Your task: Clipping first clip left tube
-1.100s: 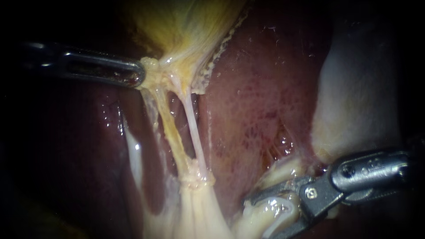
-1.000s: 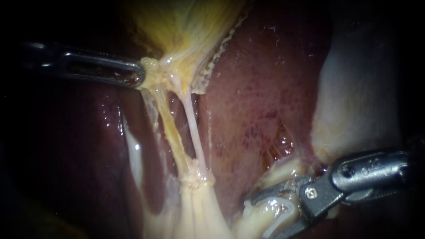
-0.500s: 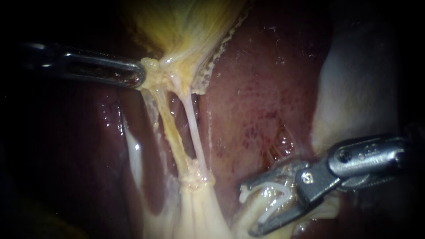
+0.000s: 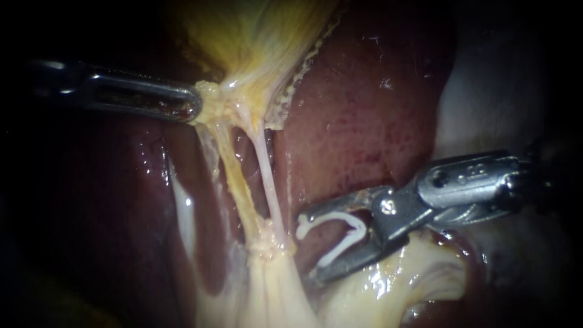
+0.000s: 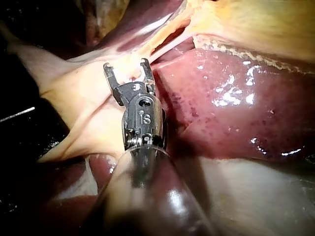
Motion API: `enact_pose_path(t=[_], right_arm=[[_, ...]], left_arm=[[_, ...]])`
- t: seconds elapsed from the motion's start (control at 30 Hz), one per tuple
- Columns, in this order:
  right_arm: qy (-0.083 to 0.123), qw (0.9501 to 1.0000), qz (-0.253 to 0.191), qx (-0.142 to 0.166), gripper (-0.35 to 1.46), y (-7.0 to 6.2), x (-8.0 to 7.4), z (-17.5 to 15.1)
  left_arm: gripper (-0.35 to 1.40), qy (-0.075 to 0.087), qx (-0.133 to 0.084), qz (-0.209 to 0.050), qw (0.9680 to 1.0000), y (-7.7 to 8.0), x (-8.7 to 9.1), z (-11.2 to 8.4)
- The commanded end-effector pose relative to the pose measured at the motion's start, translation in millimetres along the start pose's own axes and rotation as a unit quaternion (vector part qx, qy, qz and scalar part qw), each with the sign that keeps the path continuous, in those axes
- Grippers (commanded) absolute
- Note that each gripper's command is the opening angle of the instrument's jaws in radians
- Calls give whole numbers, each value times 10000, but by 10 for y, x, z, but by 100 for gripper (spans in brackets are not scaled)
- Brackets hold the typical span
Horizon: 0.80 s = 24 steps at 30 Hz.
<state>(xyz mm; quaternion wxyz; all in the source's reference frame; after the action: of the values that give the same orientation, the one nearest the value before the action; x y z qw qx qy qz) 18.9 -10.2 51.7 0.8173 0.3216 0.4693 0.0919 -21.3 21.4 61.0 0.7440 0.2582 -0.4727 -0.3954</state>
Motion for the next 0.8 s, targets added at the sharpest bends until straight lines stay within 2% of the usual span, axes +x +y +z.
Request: enact_pose_path(t=[0.03,0.5,0.8], right_arm=[[-1,10000,8,-4,49,2,1,2],[41,9999,66,-121,49,30,5,27],[36,9998,127,-176,49,43,-10,41]], left_arm=[[-35,0,-2,0,10000,0,0,0],[-35,-6,-21,3,10000,0,1,1],[-35,-7,-22,3,10000,0,2,2]])
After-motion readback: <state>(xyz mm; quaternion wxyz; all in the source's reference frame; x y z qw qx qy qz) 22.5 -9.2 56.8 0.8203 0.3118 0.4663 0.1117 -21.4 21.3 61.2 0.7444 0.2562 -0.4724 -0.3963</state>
